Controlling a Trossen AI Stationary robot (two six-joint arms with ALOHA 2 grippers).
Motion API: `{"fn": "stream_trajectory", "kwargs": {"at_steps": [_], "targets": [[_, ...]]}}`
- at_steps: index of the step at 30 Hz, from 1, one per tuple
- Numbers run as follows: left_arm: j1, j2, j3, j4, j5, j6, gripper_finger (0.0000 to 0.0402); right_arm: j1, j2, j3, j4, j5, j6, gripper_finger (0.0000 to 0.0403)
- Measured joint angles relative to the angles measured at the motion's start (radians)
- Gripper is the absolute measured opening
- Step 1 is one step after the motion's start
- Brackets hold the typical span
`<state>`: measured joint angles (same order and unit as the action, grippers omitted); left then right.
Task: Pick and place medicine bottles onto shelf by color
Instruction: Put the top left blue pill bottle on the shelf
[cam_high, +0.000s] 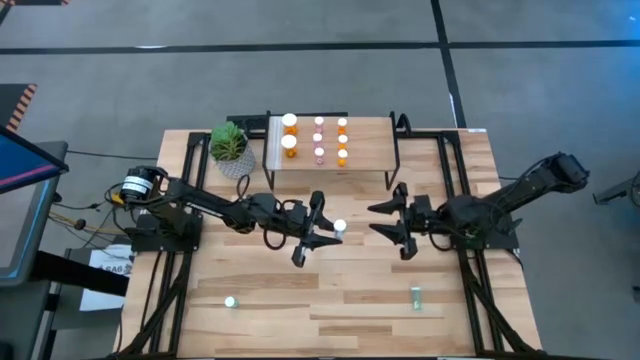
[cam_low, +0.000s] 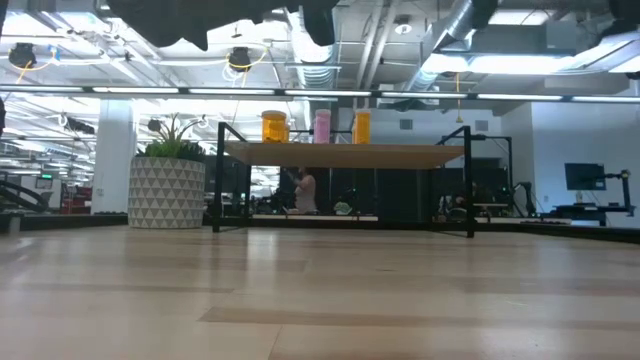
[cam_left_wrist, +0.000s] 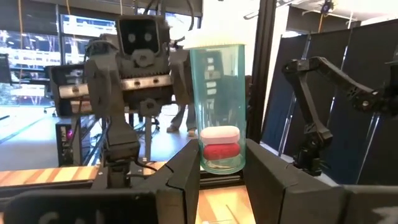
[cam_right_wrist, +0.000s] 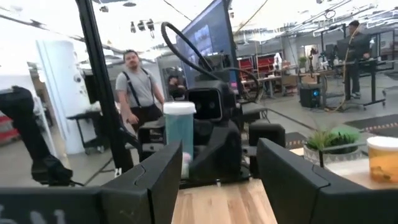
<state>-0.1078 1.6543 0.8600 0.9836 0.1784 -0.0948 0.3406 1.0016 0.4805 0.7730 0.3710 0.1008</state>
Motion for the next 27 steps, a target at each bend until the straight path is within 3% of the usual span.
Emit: {"fn": "stream_trajectory", "kwargs": {"at_steps": [14,27], "targets": [[0.008,0.0,0.0,-0.063,-0.069,0.002,0.0088,-0.062,0.065,0.171,-0.242,-0.058,0.023,0.0232],[0.013,0.0,0.0,-0.095,-0.088,0.004,0.0088,-0.093,0.166,0.268,-0.302,-0.097,0.078,0.0294]]}}
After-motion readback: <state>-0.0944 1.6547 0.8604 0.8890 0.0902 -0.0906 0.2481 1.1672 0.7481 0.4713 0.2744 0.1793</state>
